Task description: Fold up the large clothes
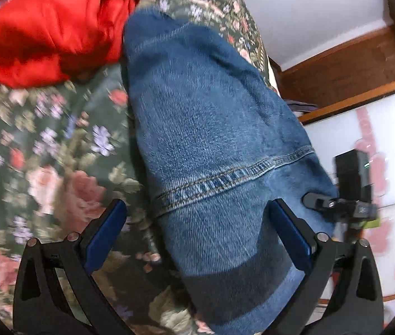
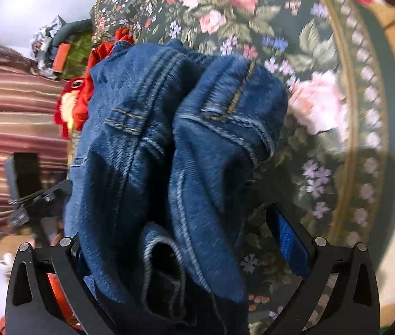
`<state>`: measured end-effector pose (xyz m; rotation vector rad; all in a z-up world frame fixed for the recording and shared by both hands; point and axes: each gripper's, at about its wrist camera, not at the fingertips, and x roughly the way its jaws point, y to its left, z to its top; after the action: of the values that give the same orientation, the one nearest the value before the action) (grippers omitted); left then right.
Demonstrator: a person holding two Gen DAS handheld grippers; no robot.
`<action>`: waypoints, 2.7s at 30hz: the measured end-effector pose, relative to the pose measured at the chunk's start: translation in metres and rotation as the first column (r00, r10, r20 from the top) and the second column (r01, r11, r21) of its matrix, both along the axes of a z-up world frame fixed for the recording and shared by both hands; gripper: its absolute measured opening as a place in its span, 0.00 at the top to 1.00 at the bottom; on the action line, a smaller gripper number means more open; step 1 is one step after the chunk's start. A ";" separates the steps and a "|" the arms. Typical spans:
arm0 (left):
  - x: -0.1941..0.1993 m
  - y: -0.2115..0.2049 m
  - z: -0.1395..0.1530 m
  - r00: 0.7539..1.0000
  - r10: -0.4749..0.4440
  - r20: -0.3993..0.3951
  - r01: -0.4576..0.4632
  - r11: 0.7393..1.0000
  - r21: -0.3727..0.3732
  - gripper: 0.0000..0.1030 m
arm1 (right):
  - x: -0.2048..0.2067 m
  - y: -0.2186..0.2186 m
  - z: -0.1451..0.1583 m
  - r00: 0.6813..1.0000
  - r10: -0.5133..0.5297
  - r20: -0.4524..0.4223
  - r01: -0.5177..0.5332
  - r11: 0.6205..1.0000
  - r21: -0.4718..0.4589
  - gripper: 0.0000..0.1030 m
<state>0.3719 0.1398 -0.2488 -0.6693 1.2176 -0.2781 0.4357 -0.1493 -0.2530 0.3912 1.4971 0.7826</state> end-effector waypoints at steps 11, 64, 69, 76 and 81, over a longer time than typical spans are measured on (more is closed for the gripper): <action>0.031 -0.017 -0.015 0.999 -0.012 -0.029 0.012 1.000 -0.014 0.00 | 0.012 0.008 -0.007 0.999 0.021 -0.034 -0.018 0.996 0.089 0.00; 0.105 0.215 0.174 0.913 0.116 0.392 -0.215 0.952 0.219 0.52 | 0.060 0.227 0.135 0.946 0.002 0.325 -0.071 0.977 0.201 0.49; 0.137 0.244 0.122 0.937 0.169 0.306 -0.246 0.941 0.234 0.52 | 0.081 0.253 0.092 0.965 0.001 0.262 -0.049 0.983 0.177 0.49; 0.169 0.266 0.019 0.963 0.242 0.118 -0.269 0.901 0.341 0.40 | 0.104 0.271 -0.002 0.992 -0.024 0.124 0.016 0.998 0.063 0.43; 0.157 0.263 0.023 0.963 0.233 0.136 -0.268 0.891 0.366 0.29 | 0.098 0.255 -0.001 0.989 -0.009 0.148 0.003 0.999 0.042 0.35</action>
<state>0.5286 0.4025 -0.2263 -0.4606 1.0468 0.1454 0.5333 0.1062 -0.2537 0.3605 1.3418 0.8213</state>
